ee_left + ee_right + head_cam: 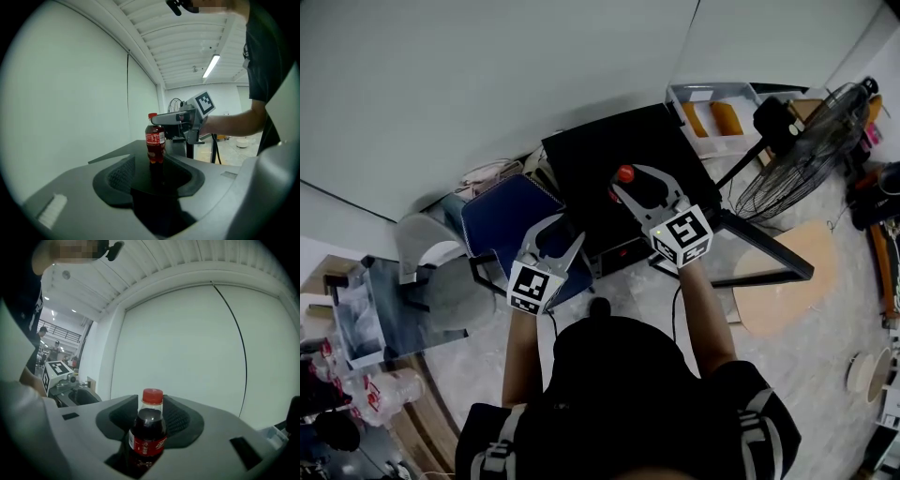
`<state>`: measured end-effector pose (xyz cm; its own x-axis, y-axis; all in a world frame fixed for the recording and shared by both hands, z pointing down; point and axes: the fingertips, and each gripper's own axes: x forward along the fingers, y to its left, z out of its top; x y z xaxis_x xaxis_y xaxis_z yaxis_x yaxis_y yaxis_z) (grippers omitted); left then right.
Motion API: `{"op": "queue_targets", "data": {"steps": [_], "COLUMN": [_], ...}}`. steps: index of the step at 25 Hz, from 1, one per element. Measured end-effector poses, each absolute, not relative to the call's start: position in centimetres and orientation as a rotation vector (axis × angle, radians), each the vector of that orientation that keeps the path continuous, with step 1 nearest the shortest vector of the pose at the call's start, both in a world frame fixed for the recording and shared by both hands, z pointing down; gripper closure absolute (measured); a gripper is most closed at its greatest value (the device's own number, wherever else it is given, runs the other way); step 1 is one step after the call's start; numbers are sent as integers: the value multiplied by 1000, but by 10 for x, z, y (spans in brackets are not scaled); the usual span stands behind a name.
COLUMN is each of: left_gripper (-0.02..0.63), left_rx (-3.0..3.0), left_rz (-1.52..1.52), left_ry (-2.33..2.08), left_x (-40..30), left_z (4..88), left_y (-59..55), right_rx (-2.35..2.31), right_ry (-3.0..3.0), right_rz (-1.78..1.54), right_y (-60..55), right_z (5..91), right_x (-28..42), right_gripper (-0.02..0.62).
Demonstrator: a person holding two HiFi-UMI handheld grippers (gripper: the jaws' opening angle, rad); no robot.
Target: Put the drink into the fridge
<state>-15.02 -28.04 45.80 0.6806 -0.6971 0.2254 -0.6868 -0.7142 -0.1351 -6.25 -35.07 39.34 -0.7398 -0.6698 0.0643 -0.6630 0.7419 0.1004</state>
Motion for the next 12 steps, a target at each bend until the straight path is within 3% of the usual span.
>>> {"op": "queue_targets", "data": {"steps": [1,12], "left_gripper": [422,423], "left_rx": [-2845,-2843], "left_rz": [-411,-411], "left_ry": [1169,1133], "left_x": [-152,-158], "left_z": [458,456], "left_y": [-281,-288], "right_rx": [1101,1144], "right_ry": [-2835,-2824], "right_rz": [-117,-113], "right_y": [-351,-349], "right_z": [393,391], "right_x": [-63,-65], "right_gripper": [443,462]}}
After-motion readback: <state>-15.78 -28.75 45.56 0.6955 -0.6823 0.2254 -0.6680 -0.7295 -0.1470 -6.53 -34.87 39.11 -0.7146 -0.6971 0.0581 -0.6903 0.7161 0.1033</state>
